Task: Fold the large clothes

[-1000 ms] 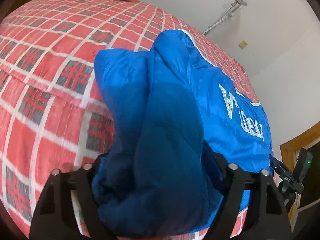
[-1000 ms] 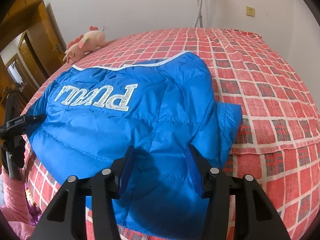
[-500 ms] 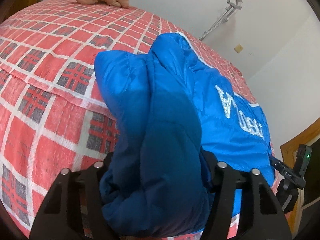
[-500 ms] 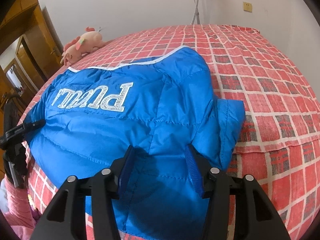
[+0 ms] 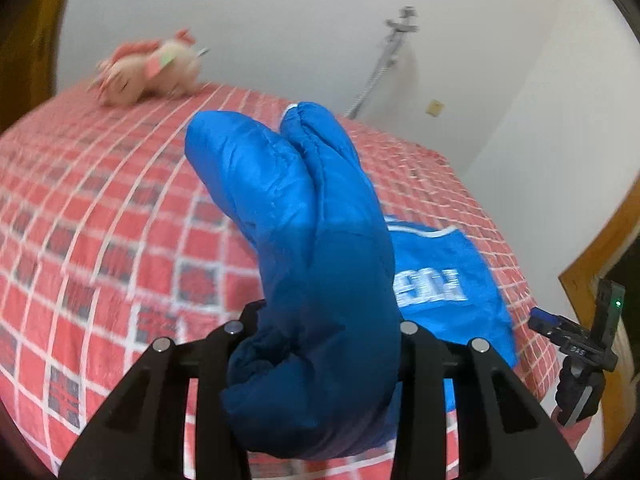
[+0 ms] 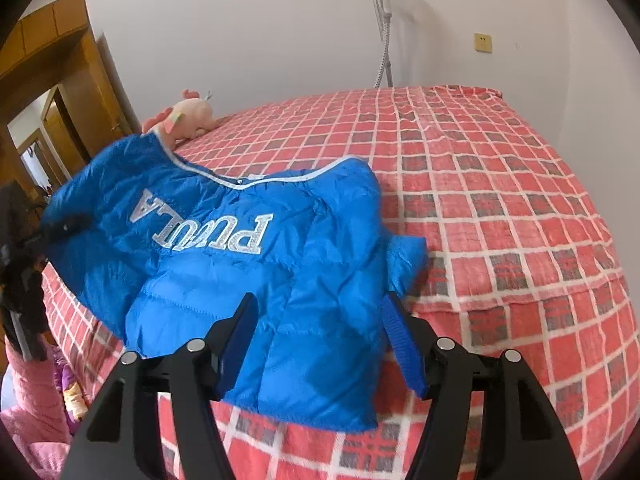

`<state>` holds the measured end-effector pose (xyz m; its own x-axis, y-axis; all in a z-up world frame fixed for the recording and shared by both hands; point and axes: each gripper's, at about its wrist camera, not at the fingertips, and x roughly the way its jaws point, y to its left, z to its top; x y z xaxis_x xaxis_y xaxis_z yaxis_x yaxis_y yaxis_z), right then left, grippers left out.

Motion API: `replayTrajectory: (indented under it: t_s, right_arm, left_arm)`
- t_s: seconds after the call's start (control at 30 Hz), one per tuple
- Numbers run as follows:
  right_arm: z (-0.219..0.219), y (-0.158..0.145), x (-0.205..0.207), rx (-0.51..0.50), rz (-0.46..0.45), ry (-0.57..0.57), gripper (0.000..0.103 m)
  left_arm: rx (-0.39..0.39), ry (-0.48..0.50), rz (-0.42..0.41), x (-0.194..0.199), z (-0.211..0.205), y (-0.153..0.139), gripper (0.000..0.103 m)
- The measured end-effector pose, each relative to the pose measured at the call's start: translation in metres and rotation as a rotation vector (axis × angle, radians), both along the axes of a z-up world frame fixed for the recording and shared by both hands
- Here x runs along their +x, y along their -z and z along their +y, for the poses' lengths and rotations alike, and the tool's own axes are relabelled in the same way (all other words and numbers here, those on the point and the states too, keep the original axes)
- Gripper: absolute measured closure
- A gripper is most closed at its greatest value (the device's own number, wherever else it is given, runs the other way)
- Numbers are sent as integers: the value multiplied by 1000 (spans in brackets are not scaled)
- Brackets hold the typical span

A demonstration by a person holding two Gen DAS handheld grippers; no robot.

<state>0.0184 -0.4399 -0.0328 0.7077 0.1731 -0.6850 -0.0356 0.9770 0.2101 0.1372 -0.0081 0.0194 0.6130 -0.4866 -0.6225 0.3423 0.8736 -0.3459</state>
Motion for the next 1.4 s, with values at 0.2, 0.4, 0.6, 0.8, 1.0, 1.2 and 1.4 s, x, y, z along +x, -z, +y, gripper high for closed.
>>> replayTrajectory:
  t_s: [0.2, 0.4, 0.6, 0.8, 1.0, 1.2, 1.4]
  right_arm:
    - [-11, -1, -14, 7, -12, 16, 39]
    - [-24, 2, -23, 24, -9, 36, 39]
    - [-33, 11, -20, 49, 9, 34, 39]
    - [-35, 18, -18, 65, 20, 27, 39]
    - [-35, 22, -13, 69, 34, 28, 39]
    - [-32, 19, -6, 72, 43, 29, 39]
    - [-28, 4, -1, 81, 34, 17, 37]
  left_arm:
    - [84, 110, -66, -12, -76, -28, 69]
    - [161, 207, -66, -14, -144, -16, 67]
    - [209, 269, 5, -9, -187, 21, 66]
    - [246, 326, 34, -8, -205, 55, 64]
    - [256, 343, 27, -11, -211, 74, 63]
    - [253, 333, 17, -14, -210, 68, 63]
    - [190, 390, -15, -34, -200, 40, 39]
